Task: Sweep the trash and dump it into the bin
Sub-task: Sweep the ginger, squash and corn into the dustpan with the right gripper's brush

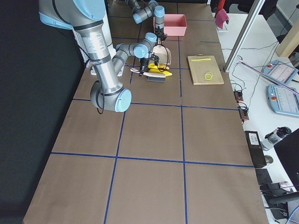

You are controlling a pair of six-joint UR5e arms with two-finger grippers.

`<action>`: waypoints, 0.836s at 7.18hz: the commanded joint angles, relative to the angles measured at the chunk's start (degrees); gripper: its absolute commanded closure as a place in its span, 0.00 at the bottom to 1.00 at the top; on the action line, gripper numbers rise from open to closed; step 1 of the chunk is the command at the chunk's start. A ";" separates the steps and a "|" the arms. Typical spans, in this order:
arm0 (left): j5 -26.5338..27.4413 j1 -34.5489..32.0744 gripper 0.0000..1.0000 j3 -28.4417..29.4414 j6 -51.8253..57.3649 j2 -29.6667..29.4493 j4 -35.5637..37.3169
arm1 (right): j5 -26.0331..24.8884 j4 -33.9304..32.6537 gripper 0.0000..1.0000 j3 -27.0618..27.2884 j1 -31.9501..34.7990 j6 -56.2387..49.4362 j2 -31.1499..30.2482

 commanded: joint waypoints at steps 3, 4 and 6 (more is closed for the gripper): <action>3.93 0.02 1.00 -0.13 -0.24 -1.16 2.86 | -0.05 -0.09 1.00 -0.41 -0.28 0.09 1.58; 3.94 0.02 1.00 -0.04 -0.24 -1.16 2.86 | -0.05 0.00 1.00 -0.50 -0.37 0.09 1.84; 4.02 0.37 1.00 -0.04 -0.32 -1.25 3.30 | -0.40 0.00 1.00 -0.67 -0.89 0.35 1.93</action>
